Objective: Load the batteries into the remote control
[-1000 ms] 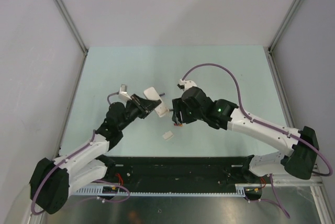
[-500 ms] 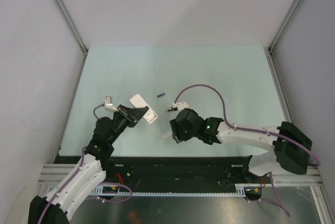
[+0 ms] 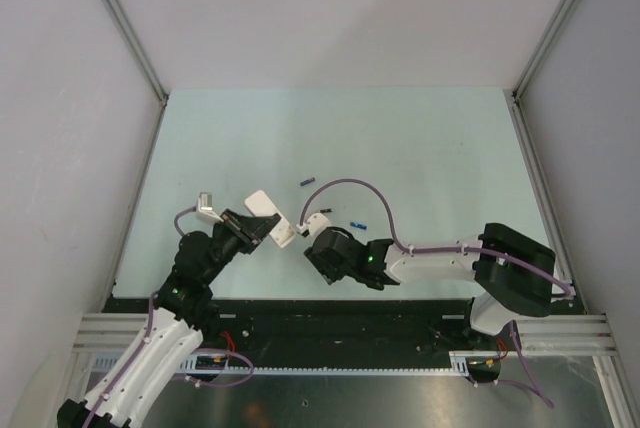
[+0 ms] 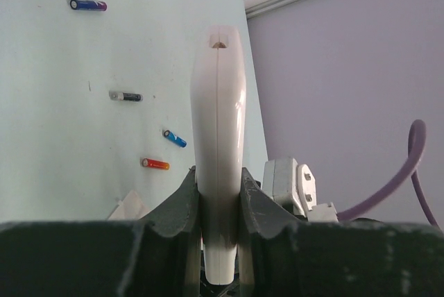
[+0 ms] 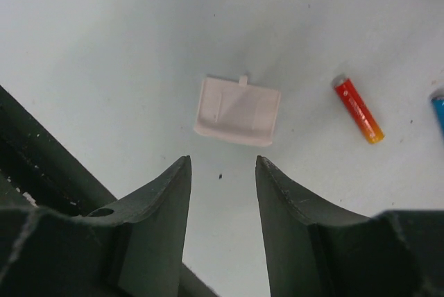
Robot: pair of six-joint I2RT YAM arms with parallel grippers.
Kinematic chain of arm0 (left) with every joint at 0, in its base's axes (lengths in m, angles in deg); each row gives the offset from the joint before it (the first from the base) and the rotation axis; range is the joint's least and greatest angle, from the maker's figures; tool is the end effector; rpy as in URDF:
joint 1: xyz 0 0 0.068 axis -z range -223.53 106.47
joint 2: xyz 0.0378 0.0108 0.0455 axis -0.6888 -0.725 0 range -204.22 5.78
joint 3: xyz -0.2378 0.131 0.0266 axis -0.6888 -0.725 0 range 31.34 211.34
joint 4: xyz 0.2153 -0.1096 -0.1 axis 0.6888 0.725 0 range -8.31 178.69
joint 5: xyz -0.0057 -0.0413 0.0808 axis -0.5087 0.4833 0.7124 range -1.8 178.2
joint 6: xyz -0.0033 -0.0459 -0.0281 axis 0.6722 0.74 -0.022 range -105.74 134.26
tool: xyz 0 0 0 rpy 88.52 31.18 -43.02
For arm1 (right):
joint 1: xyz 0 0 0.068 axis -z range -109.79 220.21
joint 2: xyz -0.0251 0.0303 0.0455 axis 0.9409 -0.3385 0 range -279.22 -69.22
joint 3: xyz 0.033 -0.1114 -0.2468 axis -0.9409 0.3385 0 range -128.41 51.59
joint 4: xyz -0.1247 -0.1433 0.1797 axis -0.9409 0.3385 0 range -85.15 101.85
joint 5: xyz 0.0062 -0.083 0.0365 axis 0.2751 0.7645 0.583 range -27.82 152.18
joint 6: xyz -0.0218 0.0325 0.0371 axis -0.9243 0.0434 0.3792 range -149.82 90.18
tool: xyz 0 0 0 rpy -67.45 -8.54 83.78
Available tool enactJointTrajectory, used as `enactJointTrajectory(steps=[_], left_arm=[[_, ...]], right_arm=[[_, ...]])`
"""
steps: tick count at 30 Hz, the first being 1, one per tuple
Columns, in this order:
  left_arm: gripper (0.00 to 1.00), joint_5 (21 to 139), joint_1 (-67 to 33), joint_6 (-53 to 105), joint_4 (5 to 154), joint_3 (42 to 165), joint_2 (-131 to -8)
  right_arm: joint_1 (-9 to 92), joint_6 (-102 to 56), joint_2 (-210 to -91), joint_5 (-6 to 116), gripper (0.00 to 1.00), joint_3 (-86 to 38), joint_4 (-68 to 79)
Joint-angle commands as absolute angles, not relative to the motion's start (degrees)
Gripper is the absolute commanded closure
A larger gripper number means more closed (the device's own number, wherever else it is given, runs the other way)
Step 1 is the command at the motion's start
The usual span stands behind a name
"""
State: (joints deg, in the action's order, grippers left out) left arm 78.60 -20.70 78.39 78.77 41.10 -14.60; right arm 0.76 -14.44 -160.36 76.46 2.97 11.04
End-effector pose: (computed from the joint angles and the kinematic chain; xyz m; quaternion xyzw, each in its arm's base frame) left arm 0.1198 -0.0569 0.2046 -0.2131 0.7216 -0.4969 0.4324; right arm 0.1198 0.2947 0.1745 -0.3831 0.8470 0.1501 0.3367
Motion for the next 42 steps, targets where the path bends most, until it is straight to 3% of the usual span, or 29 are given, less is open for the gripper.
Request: enactJointTrajectory(steps=[1, 24, 42], left_arm=[[1.0, 79.1, -21.3, 78.2, 78.4, 42.0, -13.7], [1.0, 80.3, -21.2, 77.8, 78.6, 42.2, -15.7], [1.0, 79.9, -21.3, 77.5, 78.5, 42.6, -16.7]], right_arm=[[0.4, -21.3, -161.5, 79.9, 0.53, 0.6, 5.4], [4.0, -23.3, -167.7, 76.3, 0.6, -0.6, 8.4], [13.9, -12.6, -159.0, 76.3, 0.64, 4.6, 18.2]])
